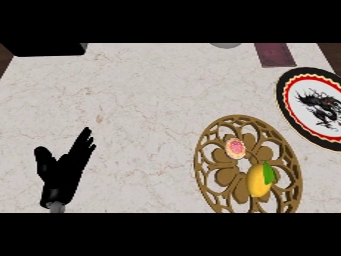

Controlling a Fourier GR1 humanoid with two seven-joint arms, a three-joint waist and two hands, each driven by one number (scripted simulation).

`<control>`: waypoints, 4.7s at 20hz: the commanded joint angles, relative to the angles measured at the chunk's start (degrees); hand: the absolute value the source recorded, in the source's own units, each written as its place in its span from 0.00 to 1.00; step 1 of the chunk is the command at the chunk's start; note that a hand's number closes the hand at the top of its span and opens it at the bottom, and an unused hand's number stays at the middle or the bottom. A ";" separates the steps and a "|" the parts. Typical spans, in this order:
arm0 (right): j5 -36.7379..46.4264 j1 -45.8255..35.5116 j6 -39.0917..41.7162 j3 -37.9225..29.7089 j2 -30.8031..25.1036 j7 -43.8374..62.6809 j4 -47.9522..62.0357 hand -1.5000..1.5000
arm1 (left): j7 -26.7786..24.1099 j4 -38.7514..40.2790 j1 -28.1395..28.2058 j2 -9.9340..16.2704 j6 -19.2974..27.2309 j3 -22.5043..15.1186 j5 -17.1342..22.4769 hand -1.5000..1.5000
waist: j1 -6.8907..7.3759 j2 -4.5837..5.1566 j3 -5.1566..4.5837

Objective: Pick the lemon from the placemat and place it in the plate

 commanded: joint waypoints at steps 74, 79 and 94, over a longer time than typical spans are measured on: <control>62.21 -14.70 24.02 33.53 6.58 51.18 13.03 1.00 | 5.51 1.11 -3.80 -8.42 -9.85 9.94 -10.91 0.50 | 1.81 0.12 0.08; 61.36 -12.24 24.08 48.10 6.76 37.51 9.87 1.00 | 3.67 1.47 -1.37 -8.65 -9.59 10.04 -10.88 0.50 | 2.31 0.01 0.09; 50.21 -4.15 -0.79 37.83 6.21 25.99 -5.06 1.00 | 2.26 2.27 -1.59 -11.04 -8.48 8.25 -13.42 0.50 | 1.34 0.12 0.13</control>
